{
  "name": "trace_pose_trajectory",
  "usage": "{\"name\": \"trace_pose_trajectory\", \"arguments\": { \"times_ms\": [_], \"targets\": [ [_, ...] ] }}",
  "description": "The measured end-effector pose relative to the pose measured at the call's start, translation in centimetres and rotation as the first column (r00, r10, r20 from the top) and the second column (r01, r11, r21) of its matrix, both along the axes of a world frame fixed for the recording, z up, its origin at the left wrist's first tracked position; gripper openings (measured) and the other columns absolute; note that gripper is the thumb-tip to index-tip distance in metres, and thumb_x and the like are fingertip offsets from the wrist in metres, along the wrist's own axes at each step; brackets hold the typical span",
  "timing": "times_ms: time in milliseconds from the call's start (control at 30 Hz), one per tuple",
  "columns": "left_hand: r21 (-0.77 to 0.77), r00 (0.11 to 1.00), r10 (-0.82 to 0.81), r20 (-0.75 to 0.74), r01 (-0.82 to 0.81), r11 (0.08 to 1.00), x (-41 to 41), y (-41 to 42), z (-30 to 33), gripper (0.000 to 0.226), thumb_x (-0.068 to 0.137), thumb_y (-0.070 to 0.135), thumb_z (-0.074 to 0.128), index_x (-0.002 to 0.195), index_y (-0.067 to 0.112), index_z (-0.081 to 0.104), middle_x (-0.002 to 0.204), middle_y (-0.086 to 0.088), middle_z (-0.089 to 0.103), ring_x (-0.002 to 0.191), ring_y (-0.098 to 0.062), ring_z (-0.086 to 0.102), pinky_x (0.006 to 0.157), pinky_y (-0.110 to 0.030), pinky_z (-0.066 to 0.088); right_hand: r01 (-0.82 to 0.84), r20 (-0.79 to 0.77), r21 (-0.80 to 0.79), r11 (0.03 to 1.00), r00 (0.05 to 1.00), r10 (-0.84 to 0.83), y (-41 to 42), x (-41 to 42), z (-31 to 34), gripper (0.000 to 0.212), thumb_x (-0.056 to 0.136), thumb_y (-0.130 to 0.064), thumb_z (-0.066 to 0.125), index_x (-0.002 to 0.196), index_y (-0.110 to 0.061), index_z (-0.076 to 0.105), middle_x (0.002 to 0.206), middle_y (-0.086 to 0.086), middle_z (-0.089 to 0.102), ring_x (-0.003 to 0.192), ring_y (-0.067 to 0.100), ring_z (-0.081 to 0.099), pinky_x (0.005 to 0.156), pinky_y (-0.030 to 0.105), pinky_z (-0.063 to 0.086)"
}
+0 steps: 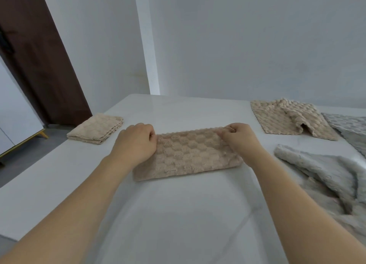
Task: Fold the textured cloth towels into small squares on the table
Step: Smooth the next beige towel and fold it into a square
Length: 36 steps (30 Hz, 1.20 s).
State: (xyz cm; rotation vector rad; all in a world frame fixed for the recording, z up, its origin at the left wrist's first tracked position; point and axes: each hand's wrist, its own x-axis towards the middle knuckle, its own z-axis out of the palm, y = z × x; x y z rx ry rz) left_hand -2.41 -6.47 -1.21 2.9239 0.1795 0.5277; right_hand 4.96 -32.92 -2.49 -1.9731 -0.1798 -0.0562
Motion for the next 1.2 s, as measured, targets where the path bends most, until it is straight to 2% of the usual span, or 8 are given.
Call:
{"name": "trace_pose_trajectory", "arguments": {
  "times_ms": [133, 200, 300, 467, 667, 833, 1067, 1200],
  "targets": [
    [-0.086, 0.998, 0.039, 0.042, -0.035, 0.996, 4.2, 1.6, -2.4, 0.016, 0.093, 0.035, 0.053, 0.085, 0.025, 0.062, 0.092, 0.005, 0.055, 0.092, -0.022, 0.052, 0.081, -0.039, 0.045, 0.08, 0.007, -0.162, 0.983, 0.997, -0.08, 1.1, 4.0, -1.9, 0.037, 0.086, -0.03, 0.067, 0.06, -0.016, 0.045, 0.054, -0.006, 0.048, 0.055, 0.018, 0.044, 0.056, 0.029, 0.04],
    [-0.151, 0.999, 0.051, 0.012, -0.048, 0.987, 5.8, 1.8, -4.7, 0.014, 0.091, 0.036, 0.055, 0.085, 0.026, 0.063, 0.096, 0.004, 0.053, 0.096, -0.023, 0.048, 0.084, -0.038, 0.043, 0.097, 0.008, -0.362, 0.927, 0.995, -0.101, 1.6, 5.9, -3.6, 0.022, 0.085, -0.036, 0.061, 0.07, -0.021, 0.058, 0.075, -0.003, 0.064, 0.077, 0.023, 0.059, 0.076, 0.036, 0.05],
    [-0.136, 0.996, 0.083, -0.009, -0.084, 0.987, 7.2, 2.1, -7.3, 0.013, 0.092, 0.036, 0.049, 0.09, 0.028, 0.058, 0.1, 0.007, 0.048, 0.095, -0.018, 0.038, 0.082, -0.035, 0.031, 0.097, 0.031, -0.534, 0.84, 0.995, -0.095, 2.2, 7.8, -4.5, 0.017, 0.088, -0.036, 0.048, 0.088, -0.028, 0.063, 0.109, 0.001, 0.055, 0.106, 0.028, 0.048, 0.095, 0.042, 0.042],
    [-0.128, 0.998, 0.057, -0.021, -0.059, 0.99, 7.7, 2.6, -7.4, 0.012, 0.095, 0.036, 0.046, 0.091, 0.028, 0.054, 0.098, 0.009, 0.046, 0.095, -0.018, 0.036, 0.082, -0.033, 0.027, 0.051, 0.046, -0.587, 0.808, 0.999, -0.03, 1.9, 8.8, -4.6, 0.028, 0.093, -0.027, 0.04, 0.108, -0.023, 0.062, 0.123, 0.002, 0.049, 0.115, 0.029, 0.039, 0.098, 0.038, 0.034],
    [-0.327, 0.997, 0.015, 0.077, 0.011, 0.945, 7.1, 2.3, -6.5, 0.014, 0.093, 0.027, 0.053, 0.08, 0.021, 0.052, 0.091, 0.006, 0.049, 0.082, -0.016, 0.049, 0.071, -0.029, 0.037, -0.014, 0.073, -0.373, 0.928, 0.996, 0.045, 1.7, 8.7, -4.6, 0.009, 0.088, -0.026, 0.055, 0.082, -0.021, 0.061, 0.083, -0.001, 0.066, 0.084, 0.023, 0.06, 0.077, 0.037, 0.051],
    [-0.376, 0.998, -0.022, 0.06, 0.043, 0.926, 7.0, 2.2, -6.2, 0.013, 0.092, 0.025, 0.055, 0.081, 0.018, 0.052, 0.08, 0.003, 0.056, 0.071, -0.016, 0.053, 0.062, -0.029, 0.039, -0.074, 0.024, -0.1, 0.992, 0.997, 0.076, 1.6, 8.1, -3.7, 0.009, 0.085, -0.025, 0.068, 0.084, -0.016, 0.066, 0.079, 0.0, 0.066, 0.07, 0.015, 0.059, 0.067, 0.031, 0.049],
    [-0.367, 1.0, -0.007, 0.007, 0.009, 0.93, 7.2, 2.9, -6.3, 0.01, 0.092, 0.025, 0.056, 0.082, 0.022, 0.054, 0.084, 0.005, 0.06, 0.078, -0.011, 0.055, 0.062, -0.027, 0.038, -0.152, -0.153, -0.139, 0.978, 0.98, 0.131, 1.5, 9.2, -2.8, 0.017, 0.084, -0.021, 0.073, 0.09, -0.007, 0.065, 0.091, 0.012, 0.069, 0.087, 0.029, 0.065, 0.086, 0.047, 0.054],
    [-0.368, 0.999, -0.011, -0.031, -0.001, 0.93, 7.3, 3.0, -6.2, 0.012, 0.092, 0.029, 0.058, 0.082, 0.025, 0.053, 0.081, 0.006, 0.061, 0.077, -0.012, 0.057, 0.067, -0.031, 0.043, -0.181, -0.179, -0.115, 0.977, 0.971, 0.158, 1.7, 9.3, -2.6, 0.01, 0.084, -0.019, 0.071, 0.086, -0.011, 0.066, 0.08, 0.005, 0.067, 0.071, 0.019, 0.061, 0.069, 0.036, 0.053]
  ]
}}
